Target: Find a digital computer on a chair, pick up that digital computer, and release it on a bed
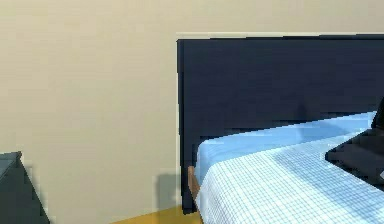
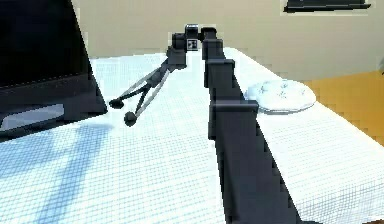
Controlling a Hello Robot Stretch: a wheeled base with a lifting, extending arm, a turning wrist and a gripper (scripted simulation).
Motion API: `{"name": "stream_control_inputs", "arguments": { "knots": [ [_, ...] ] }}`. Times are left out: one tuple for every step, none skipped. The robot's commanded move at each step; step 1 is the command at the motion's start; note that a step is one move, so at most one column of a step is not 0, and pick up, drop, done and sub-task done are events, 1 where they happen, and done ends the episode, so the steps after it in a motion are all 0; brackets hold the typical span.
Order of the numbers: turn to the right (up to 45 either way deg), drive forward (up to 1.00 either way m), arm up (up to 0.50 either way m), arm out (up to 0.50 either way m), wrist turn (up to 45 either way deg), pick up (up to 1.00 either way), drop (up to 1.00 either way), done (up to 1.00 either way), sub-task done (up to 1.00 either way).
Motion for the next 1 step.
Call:
{"name": "stream_control_inputs", "arguments": {
  "knots": [
    [0.0, 0.00, 0.00, 0.00, 39.0, 0.00, 0.00, 0.00, 0.00]
  ]
}}
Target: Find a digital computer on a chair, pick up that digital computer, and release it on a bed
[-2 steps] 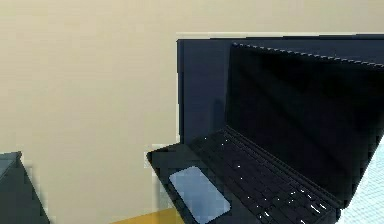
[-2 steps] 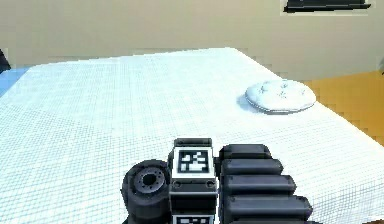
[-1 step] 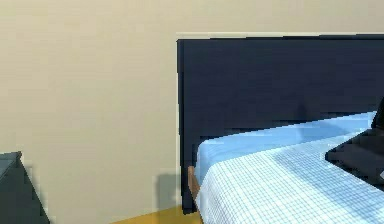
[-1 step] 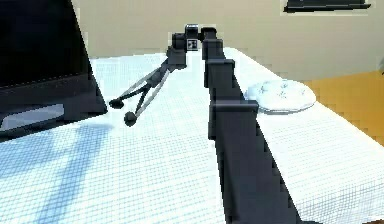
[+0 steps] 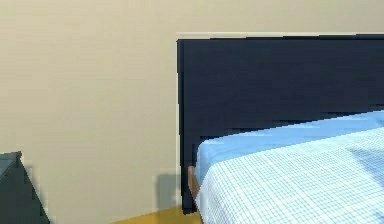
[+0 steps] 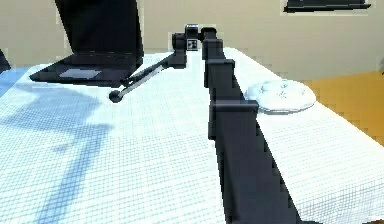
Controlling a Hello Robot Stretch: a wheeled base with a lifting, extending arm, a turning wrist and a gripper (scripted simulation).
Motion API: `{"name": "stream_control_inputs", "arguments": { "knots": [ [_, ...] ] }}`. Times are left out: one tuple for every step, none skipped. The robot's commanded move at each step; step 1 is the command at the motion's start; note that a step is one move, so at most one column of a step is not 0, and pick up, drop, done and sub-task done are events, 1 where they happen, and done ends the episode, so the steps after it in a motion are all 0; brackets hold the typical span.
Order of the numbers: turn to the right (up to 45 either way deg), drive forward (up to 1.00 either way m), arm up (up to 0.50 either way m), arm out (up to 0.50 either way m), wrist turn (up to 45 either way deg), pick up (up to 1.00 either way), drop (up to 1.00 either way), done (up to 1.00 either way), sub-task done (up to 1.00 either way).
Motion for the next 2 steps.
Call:
{"name": "stream_control_inputs", "arguments": {
  "knots": [
    [0.0, 0.00, -0.06, 0.00, 0.0, 0.00, 0.00, 0.00, 0.00],
    [0.0, 0.00, -0.32, 0.00, 0.0, 0.00, 0.00, 0.00, 0.00]
  ]
}}
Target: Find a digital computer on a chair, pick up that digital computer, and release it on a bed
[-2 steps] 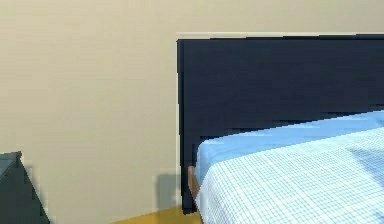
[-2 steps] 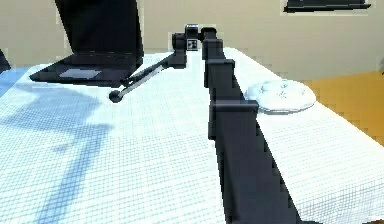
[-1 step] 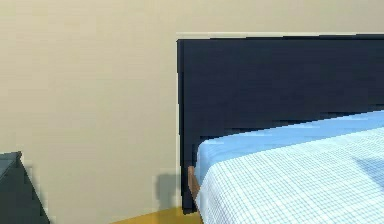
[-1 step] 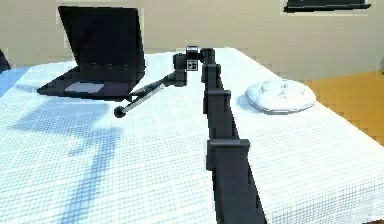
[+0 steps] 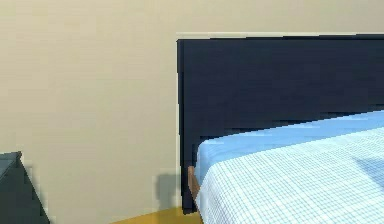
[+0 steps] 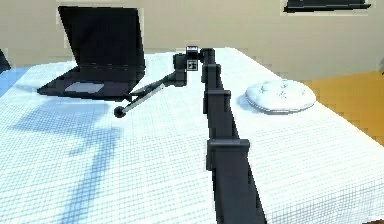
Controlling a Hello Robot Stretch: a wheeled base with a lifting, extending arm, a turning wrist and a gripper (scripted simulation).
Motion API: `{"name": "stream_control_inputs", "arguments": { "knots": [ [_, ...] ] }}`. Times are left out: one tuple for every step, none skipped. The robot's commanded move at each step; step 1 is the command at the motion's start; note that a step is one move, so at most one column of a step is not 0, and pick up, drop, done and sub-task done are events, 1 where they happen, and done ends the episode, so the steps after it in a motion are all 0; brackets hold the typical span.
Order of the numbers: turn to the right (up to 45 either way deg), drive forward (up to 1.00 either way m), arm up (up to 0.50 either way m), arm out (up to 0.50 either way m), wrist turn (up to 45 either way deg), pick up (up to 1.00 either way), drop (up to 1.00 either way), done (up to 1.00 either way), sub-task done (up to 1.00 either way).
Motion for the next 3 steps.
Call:
{"name": "stream_control_inputs", "arguments": {
  "knots": [
    [0.0, 0.00, 0.00, 0.00, 0.0, 0.00, 1.00, 0.00, 0.00],
    [0.0, 0.00, 0.06, 0.00, 0.0, 0.00, 0.00, 0.00, 0.00],
    [0.0, 0.00, 0.00, -0.08, 0.0, 0.00, 0.00, 0.00, 0.00]
  ]
}}
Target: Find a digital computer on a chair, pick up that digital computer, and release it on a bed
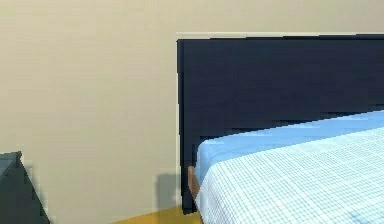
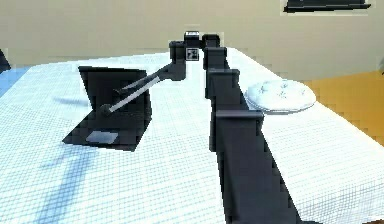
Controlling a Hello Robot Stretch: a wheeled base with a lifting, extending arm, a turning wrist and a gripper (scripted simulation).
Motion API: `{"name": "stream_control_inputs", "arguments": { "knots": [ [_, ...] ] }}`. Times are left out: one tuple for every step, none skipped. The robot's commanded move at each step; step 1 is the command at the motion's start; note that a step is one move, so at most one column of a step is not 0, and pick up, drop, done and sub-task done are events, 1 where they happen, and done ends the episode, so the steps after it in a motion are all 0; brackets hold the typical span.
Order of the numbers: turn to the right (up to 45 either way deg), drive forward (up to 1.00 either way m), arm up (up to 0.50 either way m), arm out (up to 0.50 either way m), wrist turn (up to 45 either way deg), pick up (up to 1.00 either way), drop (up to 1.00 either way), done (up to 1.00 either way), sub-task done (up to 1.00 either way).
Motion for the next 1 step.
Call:
{"name": "stream_control_inputs", "arguments": {
  "knots": [
    [0.0, 0.00, 0.00, 0.00, 0.0, 0.00, 0.00, 1.00, 0.00]
  ]
}}
